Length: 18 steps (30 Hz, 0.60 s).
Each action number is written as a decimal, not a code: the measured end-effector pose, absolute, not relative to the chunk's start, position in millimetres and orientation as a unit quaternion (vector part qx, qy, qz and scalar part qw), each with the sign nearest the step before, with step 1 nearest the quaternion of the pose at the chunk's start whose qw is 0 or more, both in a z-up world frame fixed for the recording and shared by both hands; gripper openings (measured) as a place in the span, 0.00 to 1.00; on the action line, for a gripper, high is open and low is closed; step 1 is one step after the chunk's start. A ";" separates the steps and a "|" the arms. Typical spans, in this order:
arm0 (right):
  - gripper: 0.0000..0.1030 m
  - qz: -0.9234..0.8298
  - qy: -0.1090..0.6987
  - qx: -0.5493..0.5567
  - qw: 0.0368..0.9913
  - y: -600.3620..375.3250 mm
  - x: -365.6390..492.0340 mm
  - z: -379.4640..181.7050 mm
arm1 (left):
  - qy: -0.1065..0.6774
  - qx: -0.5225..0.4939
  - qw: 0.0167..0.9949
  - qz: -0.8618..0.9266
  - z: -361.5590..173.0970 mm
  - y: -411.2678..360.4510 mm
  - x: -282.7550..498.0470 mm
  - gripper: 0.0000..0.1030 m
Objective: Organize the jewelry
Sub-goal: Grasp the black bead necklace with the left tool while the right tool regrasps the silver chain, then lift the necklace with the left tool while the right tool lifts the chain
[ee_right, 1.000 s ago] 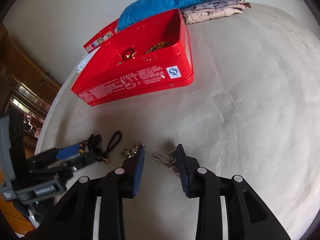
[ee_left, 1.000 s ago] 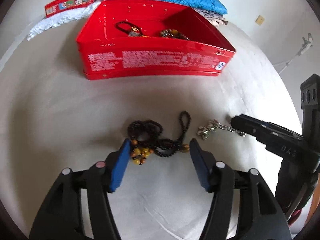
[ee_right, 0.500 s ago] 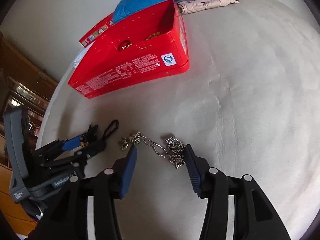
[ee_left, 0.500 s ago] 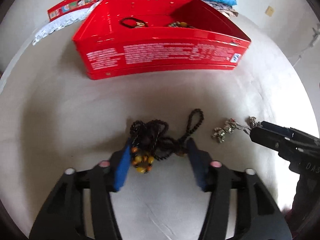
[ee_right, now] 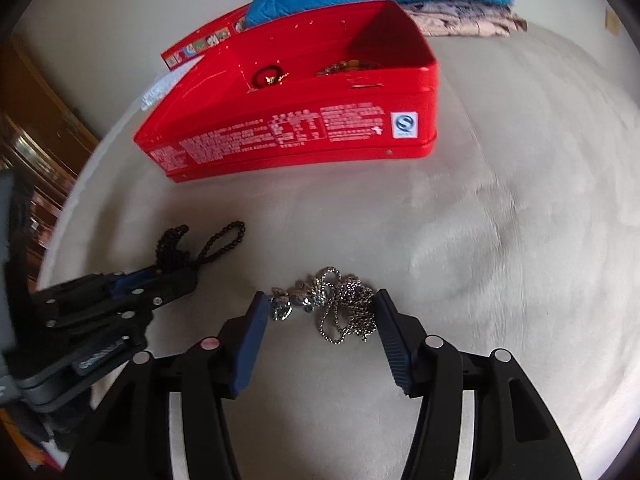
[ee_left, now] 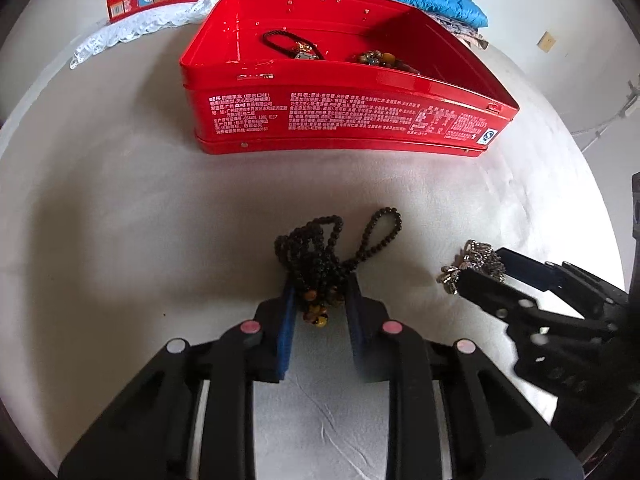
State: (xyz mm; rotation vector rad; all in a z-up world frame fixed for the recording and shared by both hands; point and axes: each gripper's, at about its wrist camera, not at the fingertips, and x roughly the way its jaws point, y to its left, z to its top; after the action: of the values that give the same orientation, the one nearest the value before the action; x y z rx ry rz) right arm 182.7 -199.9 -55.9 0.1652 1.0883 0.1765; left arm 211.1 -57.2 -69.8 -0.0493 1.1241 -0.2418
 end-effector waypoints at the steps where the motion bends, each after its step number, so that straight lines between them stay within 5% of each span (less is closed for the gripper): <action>1: 0.54 0.077 0.514 0.068 0.852 -195.9 183.2 -56.4 | 0.532 -0.024 0.839 -0.115 -69.9 -57.3 211.0 0.22; 5: 0.50 0.065 0.506 0.042 0.859 -187.6 183.2 -57.6 | 0.531 -0.024 0.839 -0.115 -69.7 -57.5 210.2 0.22; 11: 0.21 0.073 0.504 0.068 0.858 -199.7 182.6 -57.5 | 0.532 -0.027 0.838 -0.119 -69.8 -56.9 211.6 0.22; 18: 0.16 0.100 0.501 0.123 0.851 -215.0 183.3 -55.9 | 0.531 -0.034 0.838 -0.125 -68.8 -54.4 212.0 0.19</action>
State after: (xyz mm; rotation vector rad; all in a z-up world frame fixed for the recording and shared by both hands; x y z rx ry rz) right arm 183.3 -215.0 -55.9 0.2590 1.0552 0.2107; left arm 212.0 -54.4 -68.8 -0.0726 1.1224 -0.2636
